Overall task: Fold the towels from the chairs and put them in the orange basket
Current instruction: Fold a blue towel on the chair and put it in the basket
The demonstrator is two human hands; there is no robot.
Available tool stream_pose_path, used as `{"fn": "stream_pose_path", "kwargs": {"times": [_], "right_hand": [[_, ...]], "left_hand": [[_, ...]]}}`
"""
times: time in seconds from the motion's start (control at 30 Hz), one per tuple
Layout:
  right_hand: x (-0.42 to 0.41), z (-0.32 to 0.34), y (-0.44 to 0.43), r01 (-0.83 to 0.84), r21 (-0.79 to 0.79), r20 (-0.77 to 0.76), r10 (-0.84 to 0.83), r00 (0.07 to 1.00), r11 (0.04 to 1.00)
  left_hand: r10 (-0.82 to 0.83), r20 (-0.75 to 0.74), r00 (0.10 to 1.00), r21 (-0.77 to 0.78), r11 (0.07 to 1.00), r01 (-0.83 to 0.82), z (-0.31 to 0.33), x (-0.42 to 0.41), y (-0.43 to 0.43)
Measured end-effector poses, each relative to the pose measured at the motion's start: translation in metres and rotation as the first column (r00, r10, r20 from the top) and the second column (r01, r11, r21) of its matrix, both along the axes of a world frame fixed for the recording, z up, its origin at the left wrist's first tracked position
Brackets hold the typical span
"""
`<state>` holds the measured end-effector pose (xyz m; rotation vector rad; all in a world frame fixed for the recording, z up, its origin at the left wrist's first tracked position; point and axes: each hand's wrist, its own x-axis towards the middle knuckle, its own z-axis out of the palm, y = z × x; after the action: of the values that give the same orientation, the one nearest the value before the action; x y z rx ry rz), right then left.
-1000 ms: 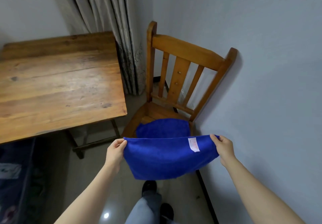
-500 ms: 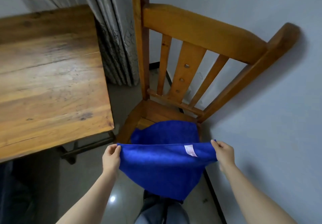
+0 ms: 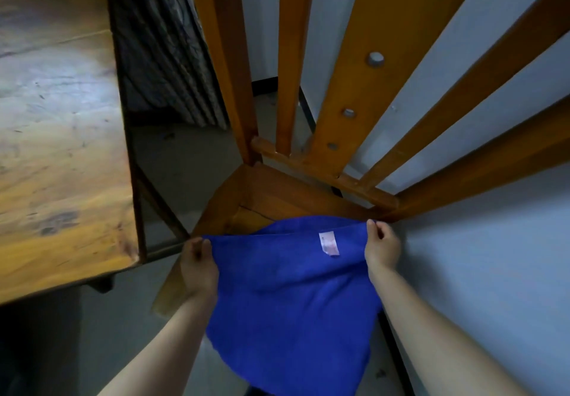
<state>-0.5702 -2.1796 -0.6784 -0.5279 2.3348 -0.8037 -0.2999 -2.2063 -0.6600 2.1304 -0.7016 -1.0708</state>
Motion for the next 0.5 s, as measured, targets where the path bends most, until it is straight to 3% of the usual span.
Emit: {"fn": "stream_pose_path", "kwargs": {"times": [0.13,0.2,0.3,0.4,0.5], "right_hand": [[-0.003,-0.029,-0.008,0.015,0.197,-0.065,-0.003,0.998,0.98],[-0.003,-0.032,-0.012,0.024,0.222,-0.05,-0.013,0.999,0.975],[-0.001,-0.028,-0.019,0.018,0.166,0.004,-0.018,1.0,0.986],[-0.002,-0.025,-0.014,-0.019,0.066,0.113,0.012,0.994,0.998],[-0.005,-0.016,-0.003,-0.109,-0.038,0.195,0.114,0.974,0.993]], "left_hand": [[-0.121,0.051,0.991,0.104,0.988,0.116,-0.019,-0.005,-0.011],[-0.208,0.037,0.977,0.192,0.961,0.197,-0.027,-0.003,-0.015],[-0.277,0.031,0.96,0.285,0.923,0.258,-0.036,0.002,-0.02],[-0.326,0.142,0.935,0.364,0.895,0.257,-0.039,0.007,-0.024],[-0.351,-0.003,0.936,0.319,0.887,0.333,-0.032,0.0,-0.024]]}}
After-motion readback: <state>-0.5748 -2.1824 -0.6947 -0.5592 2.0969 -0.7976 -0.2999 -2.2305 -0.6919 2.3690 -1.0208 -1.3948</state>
